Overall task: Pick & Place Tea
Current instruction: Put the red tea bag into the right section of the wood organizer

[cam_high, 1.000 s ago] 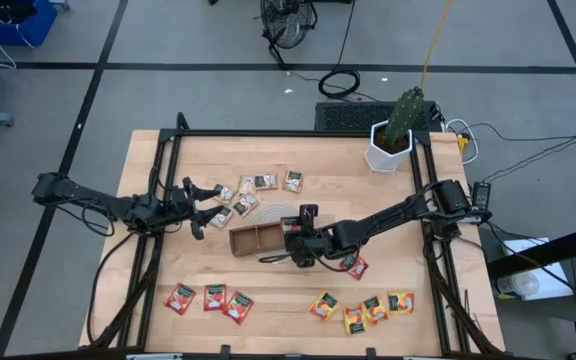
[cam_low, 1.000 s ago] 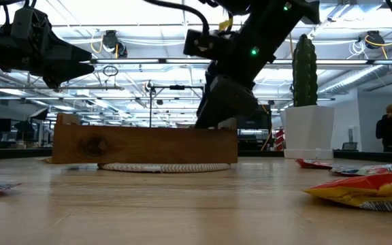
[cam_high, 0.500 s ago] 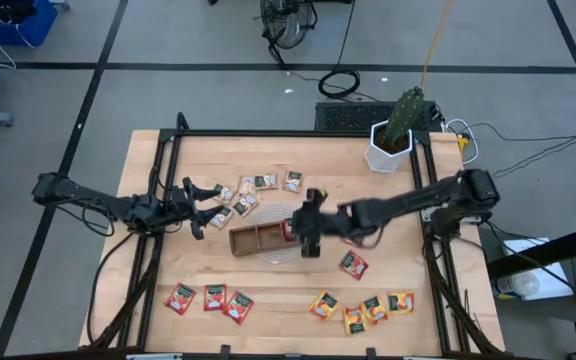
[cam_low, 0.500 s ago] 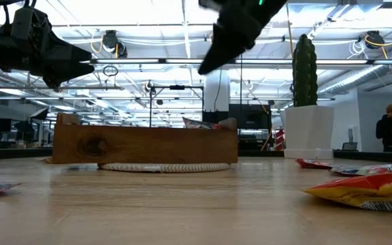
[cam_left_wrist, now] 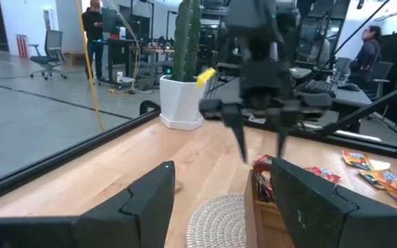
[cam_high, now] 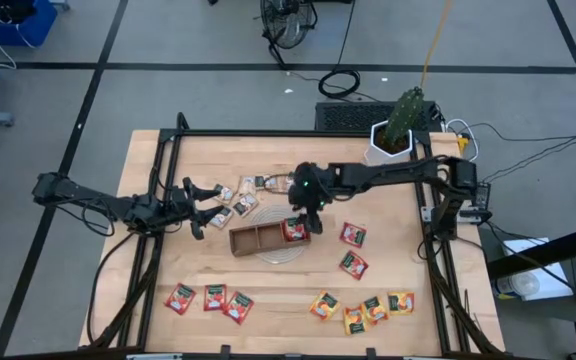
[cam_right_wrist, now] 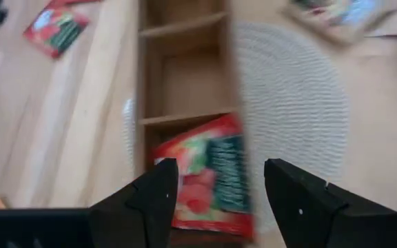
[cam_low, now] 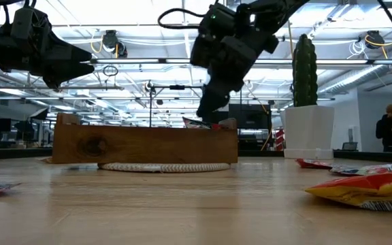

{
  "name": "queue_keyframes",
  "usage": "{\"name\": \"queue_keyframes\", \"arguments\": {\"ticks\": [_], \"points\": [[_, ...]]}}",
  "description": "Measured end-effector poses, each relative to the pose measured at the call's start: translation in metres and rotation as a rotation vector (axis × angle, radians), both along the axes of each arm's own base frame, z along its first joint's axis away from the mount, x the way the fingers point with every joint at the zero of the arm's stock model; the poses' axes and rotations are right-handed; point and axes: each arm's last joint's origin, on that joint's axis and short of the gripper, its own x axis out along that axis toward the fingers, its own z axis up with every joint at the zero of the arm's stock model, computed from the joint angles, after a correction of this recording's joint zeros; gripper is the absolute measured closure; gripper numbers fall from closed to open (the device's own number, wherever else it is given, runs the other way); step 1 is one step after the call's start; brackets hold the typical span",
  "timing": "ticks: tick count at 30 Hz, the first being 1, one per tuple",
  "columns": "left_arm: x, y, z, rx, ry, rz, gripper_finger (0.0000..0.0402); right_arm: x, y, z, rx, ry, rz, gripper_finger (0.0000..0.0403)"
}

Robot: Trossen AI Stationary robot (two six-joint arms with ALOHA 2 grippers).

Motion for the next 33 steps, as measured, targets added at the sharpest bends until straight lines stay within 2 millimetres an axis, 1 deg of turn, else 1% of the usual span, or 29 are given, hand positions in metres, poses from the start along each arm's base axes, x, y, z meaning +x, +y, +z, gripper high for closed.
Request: {"name": "queue_keyframes", "arguments": {"ticks": [2, 10, 15, 26, 29, 32, 33], "points": [[0.000, 0.000, 0.000, 0.000, -0.001, 0.001, 0.0163, 0.002, 0.005, -0.007, -0.007, 0.012, 0.025, 0.0204], [0.000, 0.000, 0.000, 0.000, 0.000, 0.000, 0.0162, 0.009, 0.016, -0.008, -0.038, -0.032, 0.074, 0.0211], [0.000, 0.000, 0.000, 0.000, 0.000, 0.001, 0.0163, 0.009, 0.012, -0.008, -0.165, -0.040, 0.060, 0.0215], [0.000, 0.000, 0.000, 0.000, 0.000, 0.001, 0.0162, 0.009, 0.009, -0.008, -0.161, -0.041, 0.056, 0.0216], [0.000, 0.000, 0.000, 0.000, 0.000, 0.000, 0.0163, 0.012, 0.008, -0.016, -0.157, -0.032, 0.057, 0.0216], [0.000, 0.000, 0.000, 0.000, 0.000, 0.001, 0.0163, 0.015, 0.011, -0.032, -0.151, 0.011, 0.069, 0.0216], [0.000, 0.000, 0.000, 0.000, -0.001, 0.001, 0.0162, 0.016, 0.012, -0.034, -0.152, 0.011, 0.073, 0.0216]]}}
